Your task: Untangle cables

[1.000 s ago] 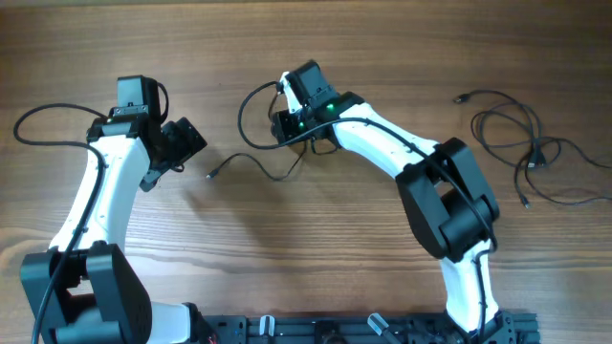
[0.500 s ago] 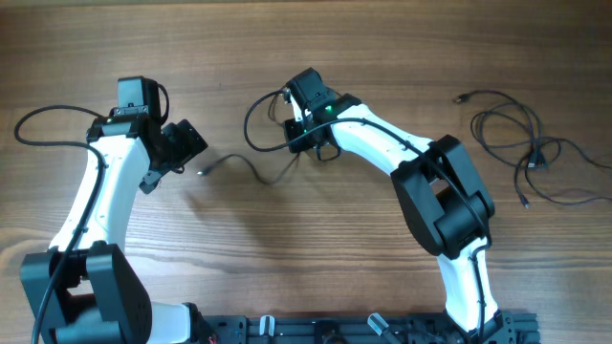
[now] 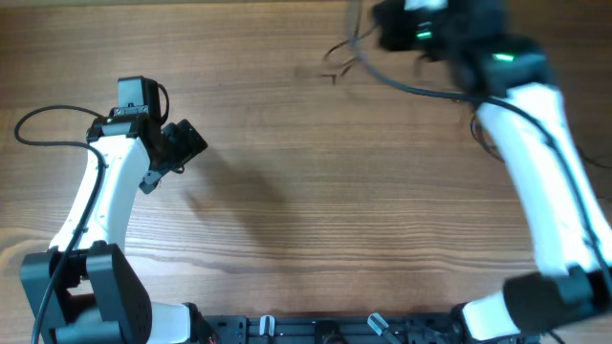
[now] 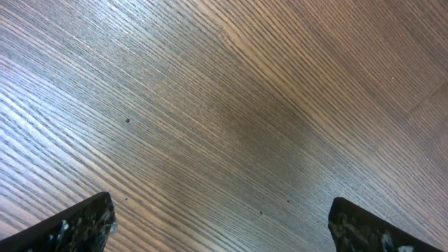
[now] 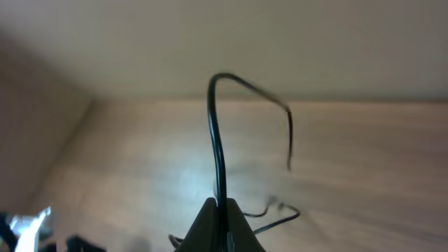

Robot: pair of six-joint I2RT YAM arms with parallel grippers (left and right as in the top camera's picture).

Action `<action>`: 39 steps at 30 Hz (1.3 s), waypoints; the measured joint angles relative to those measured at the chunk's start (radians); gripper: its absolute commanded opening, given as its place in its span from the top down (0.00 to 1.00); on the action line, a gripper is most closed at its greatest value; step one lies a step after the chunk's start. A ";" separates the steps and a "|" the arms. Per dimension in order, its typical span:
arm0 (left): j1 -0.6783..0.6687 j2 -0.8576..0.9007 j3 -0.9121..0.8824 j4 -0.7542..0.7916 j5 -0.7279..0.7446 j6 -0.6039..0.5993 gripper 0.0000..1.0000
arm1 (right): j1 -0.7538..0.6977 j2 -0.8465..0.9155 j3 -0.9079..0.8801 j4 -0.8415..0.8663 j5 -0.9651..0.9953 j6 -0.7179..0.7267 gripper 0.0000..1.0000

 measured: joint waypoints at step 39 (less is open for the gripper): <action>-0.134 0.011 0.091 -0.235 0.000 0.179 0.00 | -0.144 0.234 -0.018 -0.554 0.060 -0.267 0.00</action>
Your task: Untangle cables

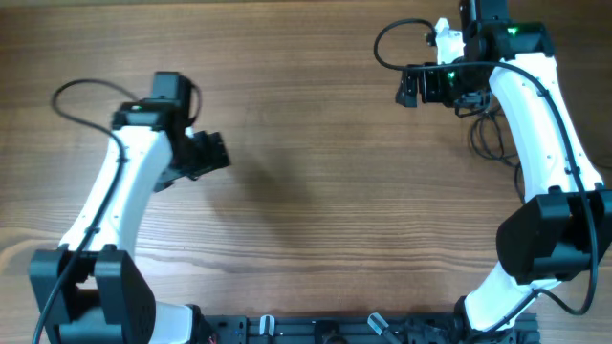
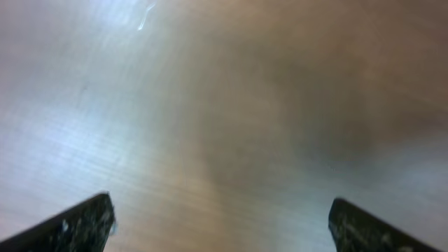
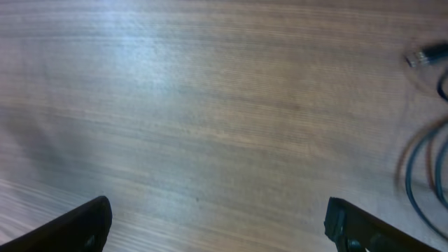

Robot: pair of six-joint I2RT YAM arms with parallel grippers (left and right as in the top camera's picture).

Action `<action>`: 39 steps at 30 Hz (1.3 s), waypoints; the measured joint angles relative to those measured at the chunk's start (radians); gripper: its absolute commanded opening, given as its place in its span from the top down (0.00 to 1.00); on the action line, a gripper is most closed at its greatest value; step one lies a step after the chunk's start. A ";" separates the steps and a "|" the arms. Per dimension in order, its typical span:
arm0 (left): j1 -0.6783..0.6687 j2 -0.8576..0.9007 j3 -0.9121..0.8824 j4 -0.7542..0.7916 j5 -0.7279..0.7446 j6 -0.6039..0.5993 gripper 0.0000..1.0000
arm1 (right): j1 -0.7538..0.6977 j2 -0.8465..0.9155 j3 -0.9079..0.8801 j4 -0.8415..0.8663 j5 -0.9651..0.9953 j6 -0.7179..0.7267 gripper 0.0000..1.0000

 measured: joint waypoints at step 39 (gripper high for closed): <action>0.022 -1.140 -0.420 0.051 0.086 0.038 0.00 | -0.001 -1.392 -0.987 0.622 0.182 0.043 0.00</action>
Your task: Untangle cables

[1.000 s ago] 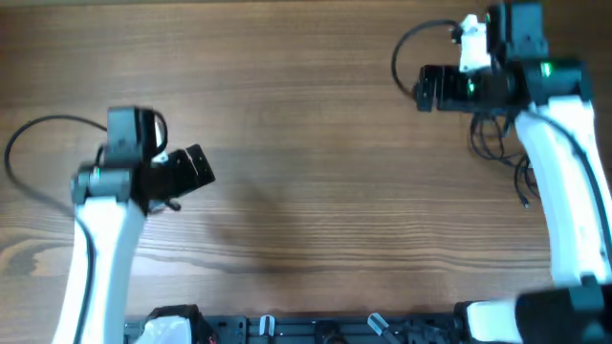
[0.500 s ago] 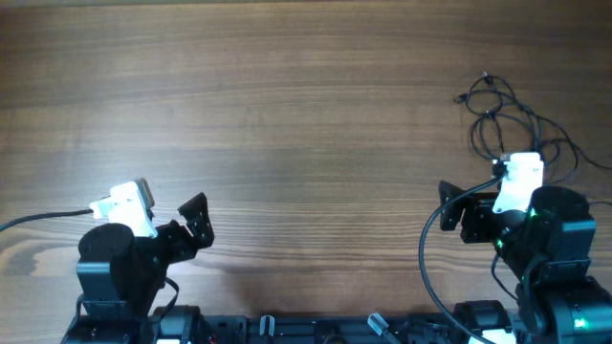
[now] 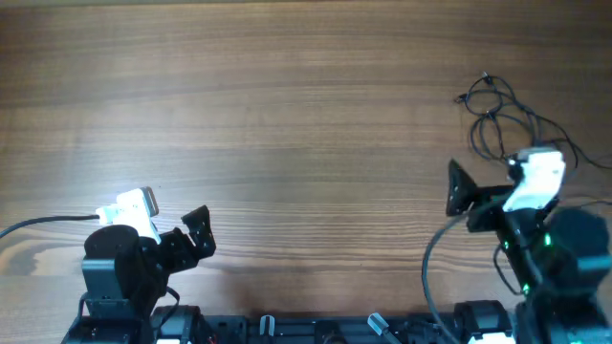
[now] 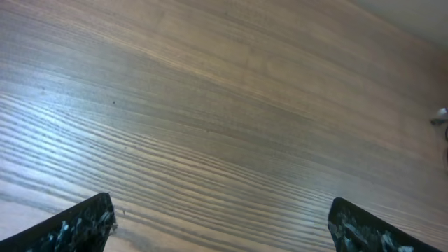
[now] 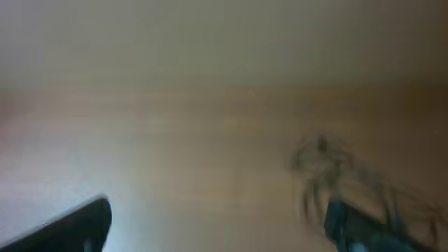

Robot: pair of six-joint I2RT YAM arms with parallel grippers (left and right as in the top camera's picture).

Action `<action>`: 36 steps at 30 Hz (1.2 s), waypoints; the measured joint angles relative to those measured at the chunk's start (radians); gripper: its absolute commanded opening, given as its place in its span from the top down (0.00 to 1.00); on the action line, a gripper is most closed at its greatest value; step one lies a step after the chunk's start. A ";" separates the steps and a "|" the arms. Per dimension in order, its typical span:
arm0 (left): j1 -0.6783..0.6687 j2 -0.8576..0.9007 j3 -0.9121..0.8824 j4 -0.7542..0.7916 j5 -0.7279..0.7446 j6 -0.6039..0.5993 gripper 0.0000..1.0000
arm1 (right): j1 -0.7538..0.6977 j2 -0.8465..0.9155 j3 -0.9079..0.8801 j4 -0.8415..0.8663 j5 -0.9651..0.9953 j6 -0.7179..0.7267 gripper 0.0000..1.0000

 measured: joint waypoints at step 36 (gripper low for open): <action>0.000 0.000 -0.004 -0.003 0.000 0.000 0.00 | 0.001 -0.476 -0.780 0.606 -0.072 -0.343 0.00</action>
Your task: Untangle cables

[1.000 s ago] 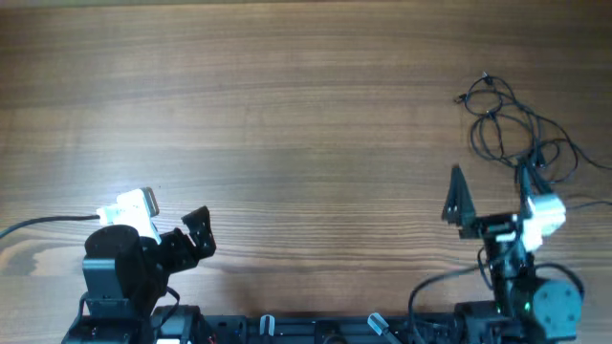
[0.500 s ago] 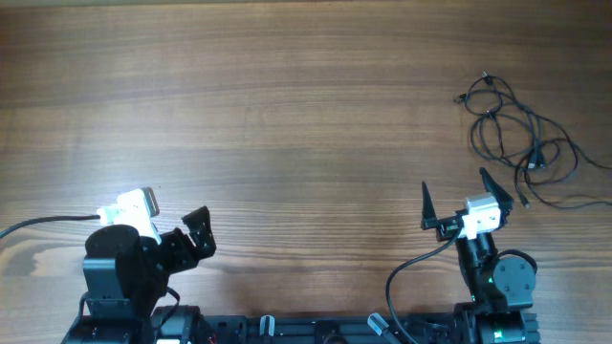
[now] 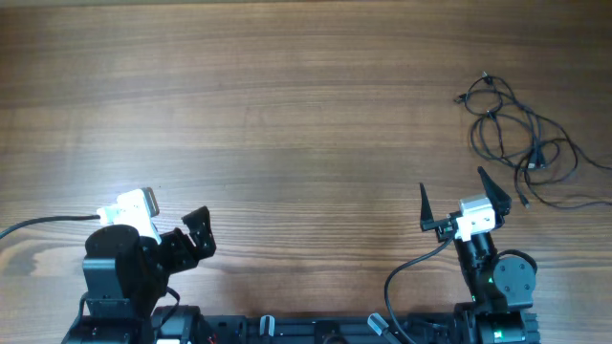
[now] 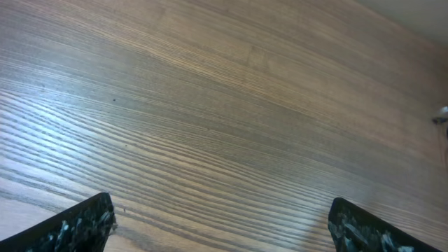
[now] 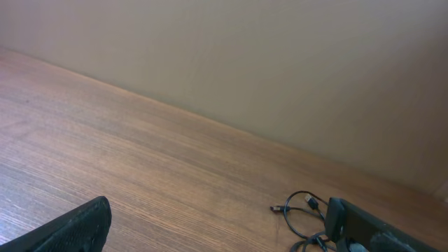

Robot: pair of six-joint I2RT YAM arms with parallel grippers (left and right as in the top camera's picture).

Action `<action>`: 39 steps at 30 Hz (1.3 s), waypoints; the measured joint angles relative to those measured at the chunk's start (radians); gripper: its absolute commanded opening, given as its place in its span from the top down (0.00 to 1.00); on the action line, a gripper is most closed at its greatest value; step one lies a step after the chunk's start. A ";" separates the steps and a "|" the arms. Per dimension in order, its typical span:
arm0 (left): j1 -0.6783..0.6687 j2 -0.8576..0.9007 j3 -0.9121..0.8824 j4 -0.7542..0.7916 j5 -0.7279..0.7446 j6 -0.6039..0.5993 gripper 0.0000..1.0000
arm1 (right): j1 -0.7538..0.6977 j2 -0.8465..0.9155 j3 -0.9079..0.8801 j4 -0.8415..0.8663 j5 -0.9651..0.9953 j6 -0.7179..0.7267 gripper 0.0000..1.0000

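Thin black cables lie in a loose, overlapping heap at the far right of the wooden table; their plug ends show in the right wrist view as cable loops. My right gripper is folded back at the front edge, open and empty, well short of the heap. In its own view the right gripper has only table between the fingers. My left gripper rests at the front left, open and empty; the left gripper faces bare wood.
The arm bases and a black rail run along the front edge. The left arm's own black lead trails off the left side. A pale wall rises behind the table's far edge.
The right arm has drawn back and to the left, into a folded rest at the front edge, gripper still open. The left arm and the cable heap have not moved.
At first my right gripper was shut on a black cable held up at the far right, with the left arm stretched out, open. Then the right gripper was open over the table. After that both arms stood at the front edge, the cables lying in a heap at far right.
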 measured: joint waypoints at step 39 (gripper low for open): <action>-0.044 -0.452 -0.785 1.002 0.097 0.375 0.00 | 0.000 -0.001 0.000 0.000 0.000 -0.003 0.00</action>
